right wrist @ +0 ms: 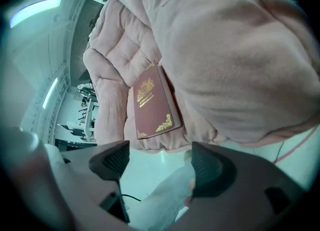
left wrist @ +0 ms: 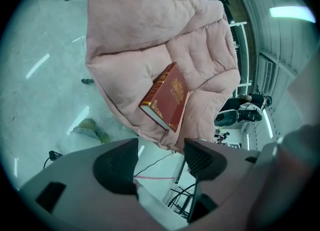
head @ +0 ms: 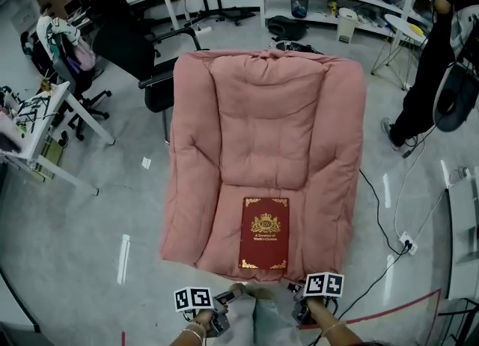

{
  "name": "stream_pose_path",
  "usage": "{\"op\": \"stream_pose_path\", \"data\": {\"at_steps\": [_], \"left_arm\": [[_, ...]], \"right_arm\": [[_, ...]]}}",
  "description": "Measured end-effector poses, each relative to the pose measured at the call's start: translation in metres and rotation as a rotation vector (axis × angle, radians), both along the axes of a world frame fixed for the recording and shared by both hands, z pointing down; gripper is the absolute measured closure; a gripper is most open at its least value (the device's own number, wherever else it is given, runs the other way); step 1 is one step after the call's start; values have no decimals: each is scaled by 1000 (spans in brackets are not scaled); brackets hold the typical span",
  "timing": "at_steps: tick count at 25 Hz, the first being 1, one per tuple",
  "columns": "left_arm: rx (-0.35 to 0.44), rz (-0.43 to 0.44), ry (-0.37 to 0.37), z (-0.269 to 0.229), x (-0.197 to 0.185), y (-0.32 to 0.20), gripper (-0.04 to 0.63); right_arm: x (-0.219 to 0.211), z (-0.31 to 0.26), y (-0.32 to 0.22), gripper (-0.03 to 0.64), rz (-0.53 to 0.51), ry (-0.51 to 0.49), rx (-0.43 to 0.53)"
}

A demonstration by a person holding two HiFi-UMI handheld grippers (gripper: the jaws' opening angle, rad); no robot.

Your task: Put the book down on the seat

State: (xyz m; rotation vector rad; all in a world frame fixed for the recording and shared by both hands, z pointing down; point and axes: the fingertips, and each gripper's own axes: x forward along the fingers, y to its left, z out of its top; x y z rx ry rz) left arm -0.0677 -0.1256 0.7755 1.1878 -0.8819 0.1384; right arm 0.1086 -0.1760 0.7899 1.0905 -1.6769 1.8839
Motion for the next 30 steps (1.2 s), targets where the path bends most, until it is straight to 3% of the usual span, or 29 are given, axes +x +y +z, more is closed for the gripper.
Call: {"op": "stream_pose_path", "data": {"at_steps": [8,19,26,30], "left_arm": [[42,-26,-8,-19,-2,8,307],[95,-31,17,-57,7,37,334],[142,-55,25,-82,5,52,359],[185,-51,-18,-97,-6,61,370]], "right_arm": [[-2,-14,15,219,17,-18,-5],[-5,-49,57,221,136,-39,14],[-11,-80,79,222,98,-17,63],[-19,-102,96,222,40,-2,100]]}}
